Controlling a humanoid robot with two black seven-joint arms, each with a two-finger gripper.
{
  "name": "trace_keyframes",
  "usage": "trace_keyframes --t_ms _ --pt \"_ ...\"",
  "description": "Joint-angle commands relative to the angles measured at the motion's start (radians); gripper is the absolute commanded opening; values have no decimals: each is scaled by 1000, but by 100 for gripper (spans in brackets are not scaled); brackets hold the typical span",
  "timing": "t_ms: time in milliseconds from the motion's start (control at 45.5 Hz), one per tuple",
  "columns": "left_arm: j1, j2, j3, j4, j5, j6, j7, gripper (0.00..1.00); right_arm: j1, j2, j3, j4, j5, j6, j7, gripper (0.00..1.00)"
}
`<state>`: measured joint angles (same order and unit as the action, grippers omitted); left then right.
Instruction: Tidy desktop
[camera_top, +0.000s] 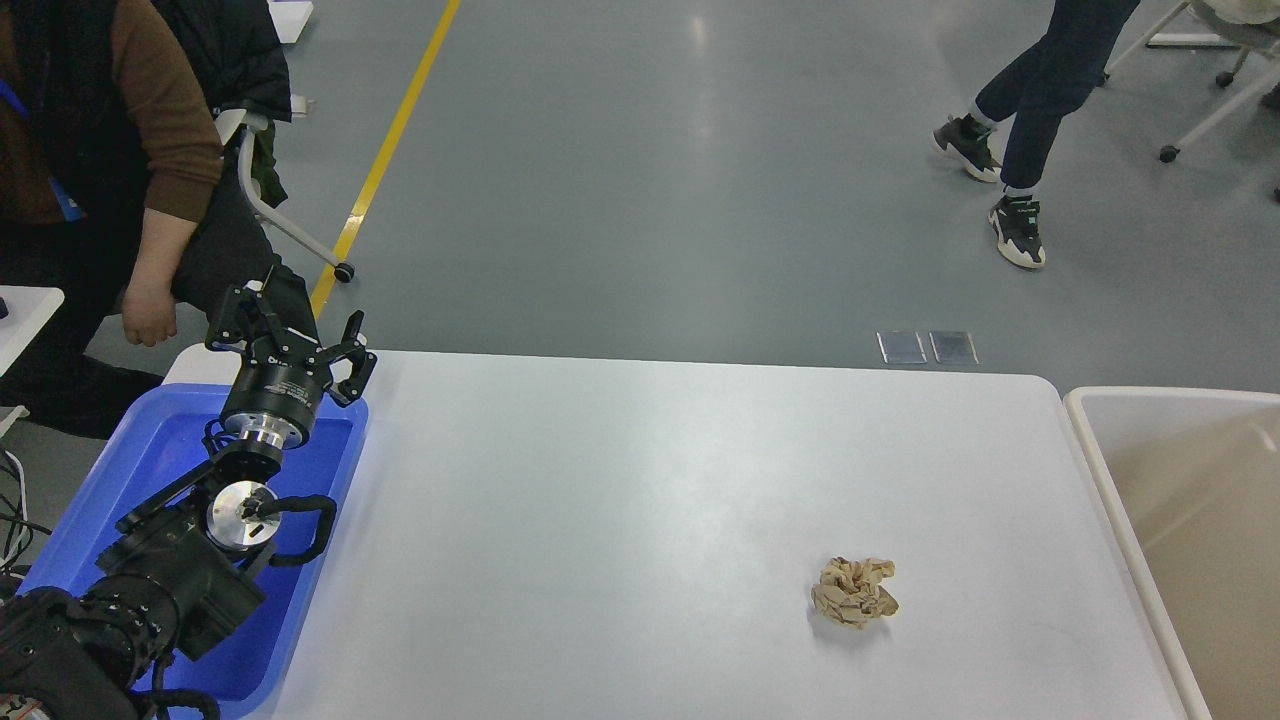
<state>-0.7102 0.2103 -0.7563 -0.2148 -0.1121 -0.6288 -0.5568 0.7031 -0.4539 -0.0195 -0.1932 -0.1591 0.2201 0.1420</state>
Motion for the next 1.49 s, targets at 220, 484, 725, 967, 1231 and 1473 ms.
trace_keyframes --t_ms 220,484,725,967,1231,1473 --pt "0 0 0 0 0 1 0 100 328 -45 115 -5 133 102 5 100" --pt "0 0 0 0 0 1 0 100 441 -130 277 121 177 107 5 100" --pt "0 0 0 0 0 0 0 100 441 -330 553 506 173 108 7 100" --pt "0 1 0 0 0 1 0 100 322 -459 713 827 168 110 11 100" --pt "0 0 0 0 0 1 0 100 124 -405 935 856 168 114 11 100" --pt "0 0 0 0 0 1 0 100 -25 -232 1021 877 167 157 11 100"
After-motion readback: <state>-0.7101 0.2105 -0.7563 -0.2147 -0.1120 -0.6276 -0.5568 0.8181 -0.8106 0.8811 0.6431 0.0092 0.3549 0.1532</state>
